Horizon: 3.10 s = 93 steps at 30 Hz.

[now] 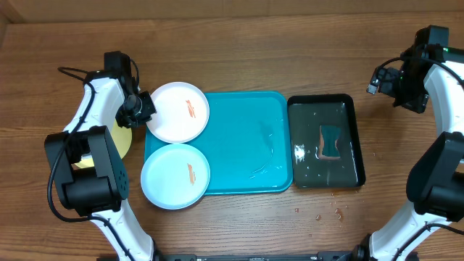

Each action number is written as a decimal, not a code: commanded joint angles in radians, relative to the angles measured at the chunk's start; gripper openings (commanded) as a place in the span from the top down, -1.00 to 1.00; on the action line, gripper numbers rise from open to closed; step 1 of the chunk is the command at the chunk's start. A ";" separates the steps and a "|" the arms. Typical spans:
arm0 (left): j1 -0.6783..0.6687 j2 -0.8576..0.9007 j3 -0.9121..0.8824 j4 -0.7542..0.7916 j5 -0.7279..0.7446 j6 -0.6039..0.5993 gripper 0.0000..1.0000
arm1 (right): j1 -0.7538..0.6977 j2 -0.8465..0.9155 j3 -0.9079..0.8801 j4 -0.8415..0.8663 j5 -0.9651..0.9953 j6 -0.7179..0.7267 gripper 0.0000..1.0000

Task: Clean dirty plates on tray and stack at the side
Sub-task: 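Move the left gripper to the upper white plate's rim on the tray, then grasp the white plate rim with the left gripper and slide it right, then lower the right gripper into the black tray toward the sponge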

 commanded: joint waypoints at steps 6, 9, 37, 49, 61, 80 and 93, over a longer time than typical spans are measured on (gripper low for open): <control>-0.001 0.011 -0.003 0.002 0.011 0.011 0.88 | -0.004 -0.019 0.013 0.002 -0.001 0.003 -1.00; -0.001 0.011 -0.003 0.002 0.026 0.011 0.92 | -0.004 -0.019 0.013 0.002 -0.001 0.003 -1.00; -0.278 -0.050 0.024 -0.163 0.348 -0.024 0.92 | -0.003 -0.019 0.013 0.002 -0.001 0.003 -1.00; -0.436 -0.050 0.022 -0.191 0.239 -0.119 0.92 | -0.003 -0.019 0.013 0.002 -0.001 0.003 -1.00; -0.478 -0.049 0.022 -0.170 0.168 -0.162 0.91 | -0.003 -0.019 0.013 0.002 -0.001 0.003 -1.00; -0.487 -0.048 0.021 -0.152 0.112 -0.162 0.92 | -0.002 -0.019 0.013 -0.137 -0.337 -0.001 -1.00; -0.487 -0.045 0.021 -0.133 0.112 -0.162 0.91 | 0.095 -0.019 -0.002 -0.452 -0.384 -0.229 -0.30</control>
